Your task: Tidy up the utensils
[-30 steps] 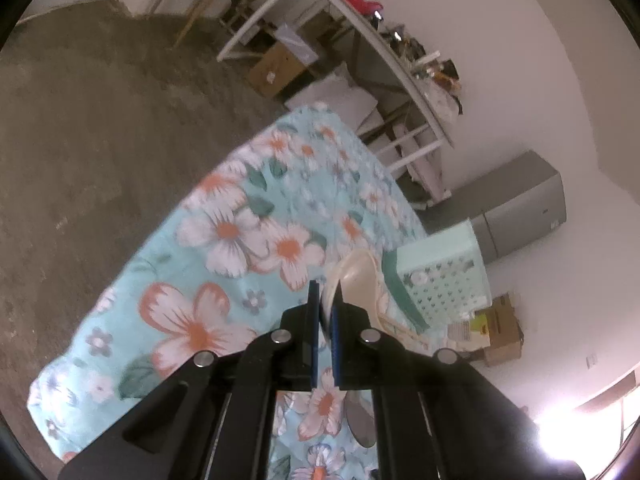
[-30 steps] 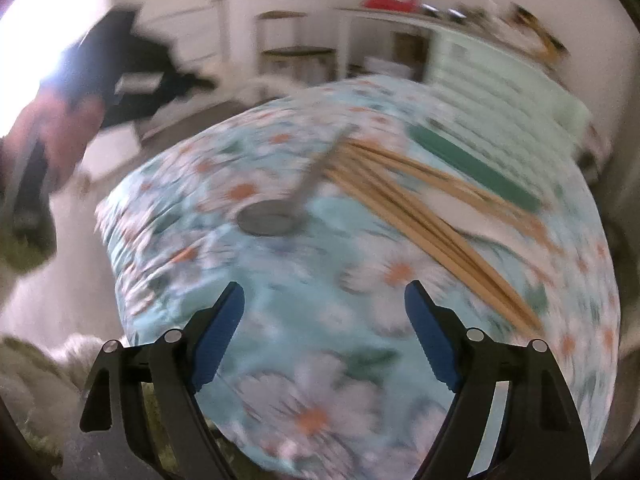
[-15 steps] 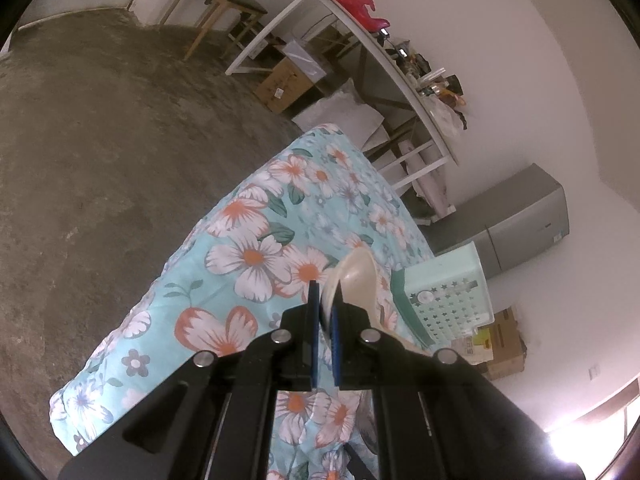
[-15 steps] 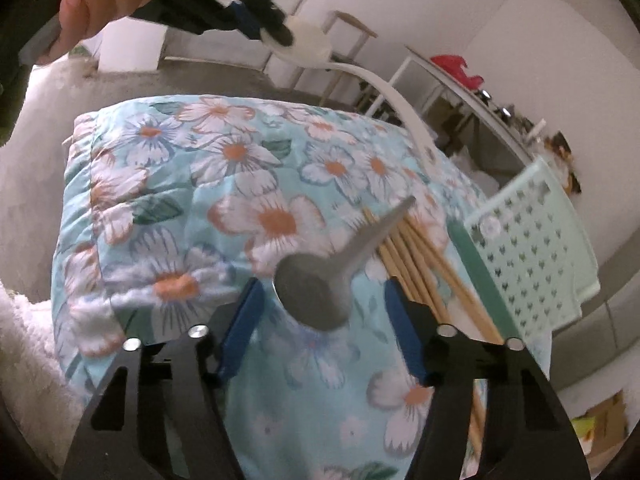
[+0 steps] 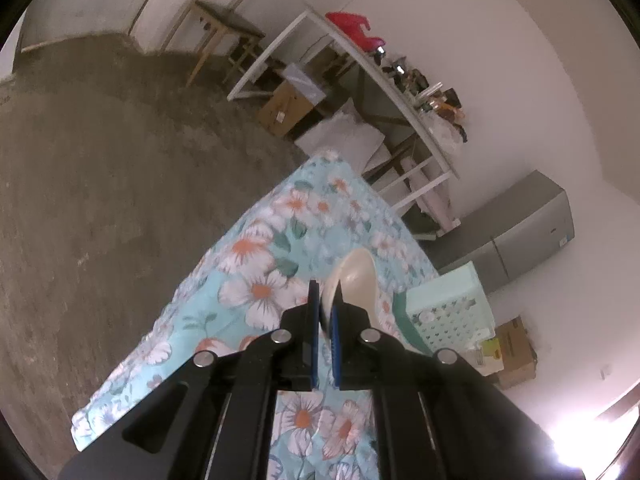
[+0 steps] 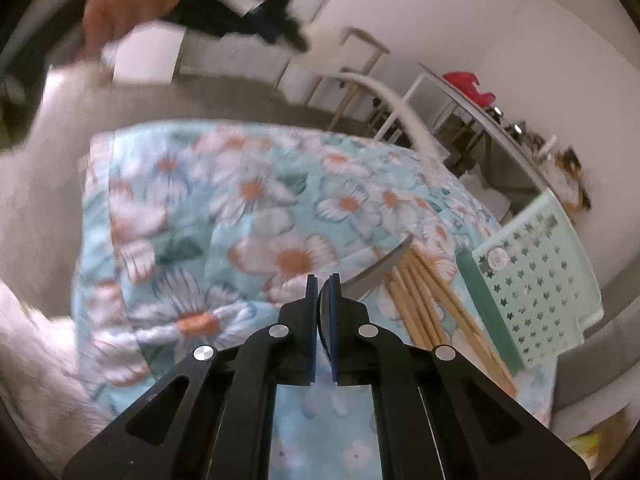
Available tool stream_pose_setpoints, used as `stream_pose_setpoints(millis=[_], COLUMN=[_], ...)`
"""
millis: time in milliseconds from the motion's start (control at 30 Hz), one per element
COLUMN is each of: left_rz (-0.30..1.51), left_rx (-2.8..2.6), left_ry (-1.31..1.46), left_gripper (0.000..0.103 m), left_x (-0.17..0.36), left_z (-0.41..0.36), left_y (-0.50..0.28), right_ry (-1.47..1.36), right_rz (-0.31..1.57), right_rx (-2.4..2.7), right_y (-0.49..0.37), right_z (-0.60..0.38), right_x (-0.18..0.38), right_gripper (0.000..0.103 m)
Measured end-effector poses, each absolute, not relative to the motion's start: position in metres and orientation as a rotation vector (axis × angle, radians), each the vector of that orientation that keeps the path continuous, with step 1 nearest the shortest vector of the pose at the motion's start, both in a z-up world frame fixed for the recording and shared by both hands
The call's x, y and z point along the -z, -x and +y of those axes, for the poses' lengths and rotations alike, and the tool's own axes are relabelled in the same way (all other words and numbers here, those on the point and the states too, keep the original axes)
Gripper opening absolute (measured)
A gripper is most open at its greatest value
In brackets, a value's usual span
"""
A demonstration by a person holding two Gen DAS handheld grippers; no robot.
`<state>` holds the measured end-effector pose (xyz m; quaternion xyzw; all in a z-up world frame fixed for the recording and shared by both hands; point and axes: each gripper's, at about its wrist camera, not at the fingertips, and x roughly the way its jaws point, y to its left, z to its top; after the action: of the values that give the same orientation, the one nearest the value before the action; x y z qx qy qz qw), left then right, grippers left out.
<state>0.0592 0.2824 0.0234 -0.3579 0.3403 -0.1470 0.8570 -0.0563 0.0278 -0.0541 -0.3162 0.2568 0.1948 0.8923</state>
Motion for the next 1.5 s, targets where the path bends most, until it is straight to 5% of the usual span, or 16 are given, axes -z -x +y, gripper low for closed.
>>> stream_pose_setpoints(millis=[733, 1500], left_rz=[0.506, 0.412], left_rx=[0.379, 0.484], left_ry=[0.56, 0.305], left_gripper=[0.004, 0.004], left_x=[-0.123, -0.176], left_z=[0.229, 0.12], left_y=[-0.061, -0.107], right_ry=[-0.113, -0.345], right_rz=[0.465, 0.331], right_rx=[-0.57, -0.535], right_y=[0.08, 0.093], right_z=[-0.088, -0.17], right_x=[-0.047, -0.085], right_gripper=[0.003, 0.003])
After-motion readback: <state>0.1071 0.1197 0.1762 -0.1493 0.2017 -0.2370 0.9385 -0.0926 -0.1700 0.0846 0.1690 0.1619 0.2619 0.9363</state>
